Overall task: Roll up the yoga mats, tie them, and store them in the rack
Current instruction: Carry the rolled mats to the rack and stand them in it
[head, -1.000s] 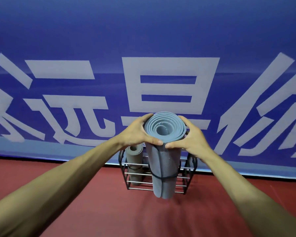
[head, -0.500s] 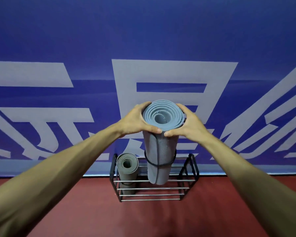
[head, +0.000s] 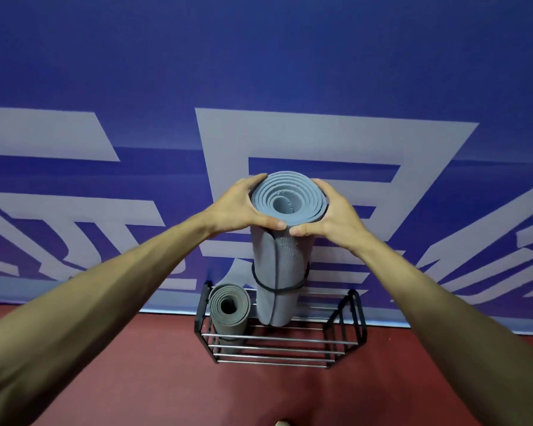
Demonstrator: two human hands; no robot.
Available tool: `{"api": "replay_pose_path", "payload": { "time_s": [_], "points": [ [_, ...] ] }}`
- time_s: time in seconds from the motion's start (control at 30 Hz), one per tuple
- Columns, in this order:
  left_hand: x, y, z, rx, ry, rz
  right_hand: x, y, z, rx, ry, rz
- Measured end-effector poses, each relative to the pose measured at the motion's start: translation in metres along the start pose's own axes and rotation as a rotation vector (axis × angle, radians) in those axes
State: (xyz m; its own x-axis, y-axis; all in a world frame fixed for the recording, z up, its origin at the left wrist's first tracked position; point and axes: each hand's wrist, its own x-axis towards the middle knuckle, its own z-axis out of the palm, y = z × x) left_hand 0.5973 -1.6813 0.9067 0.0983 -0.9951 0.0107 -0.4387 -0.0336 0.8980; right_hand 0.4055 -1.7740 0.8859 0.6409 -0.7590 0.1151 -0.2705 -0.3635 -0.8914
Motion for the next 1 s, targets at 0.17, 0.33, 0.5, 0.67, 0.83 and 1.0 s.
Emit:
{"api": "replay_pose_path", "payload": {
  "time_s": [0.17,0.33,0.5,0.67,0.83,1.0],
  "points": [
    [0.013,-0.008,-0.004,0.030,-0.025,-0.047,0.012,0.006,0.001,-0.005,-0.021,0.012],
    [0.015,-0.016,-0.005,-0.001,-0.004,-0.051,0.017,0.013,0.005,0.009,-0.023,-0.002],
    [0.015,-0.017,-0.006,0.004,-0.013,-0.053,0.020,0.015,0.005,0.008,-0.030,-0.005],
    [0.015,-0.028,0.000,0.008,-0.064,-0.057,0.015,0.026,0.011,-0.006,-0.045,0.034],
    [0.013,-0.062,0.016,0.016,-0.063,-0.089,0.006,0.052,0.029,-0.005,-0.072,0.091],
    [0.009,-0.106,0.036,0.108,-0.087,-0.120,0.000,0.086,0.054,-0.103,-0.154,0.153]
  ]
}}
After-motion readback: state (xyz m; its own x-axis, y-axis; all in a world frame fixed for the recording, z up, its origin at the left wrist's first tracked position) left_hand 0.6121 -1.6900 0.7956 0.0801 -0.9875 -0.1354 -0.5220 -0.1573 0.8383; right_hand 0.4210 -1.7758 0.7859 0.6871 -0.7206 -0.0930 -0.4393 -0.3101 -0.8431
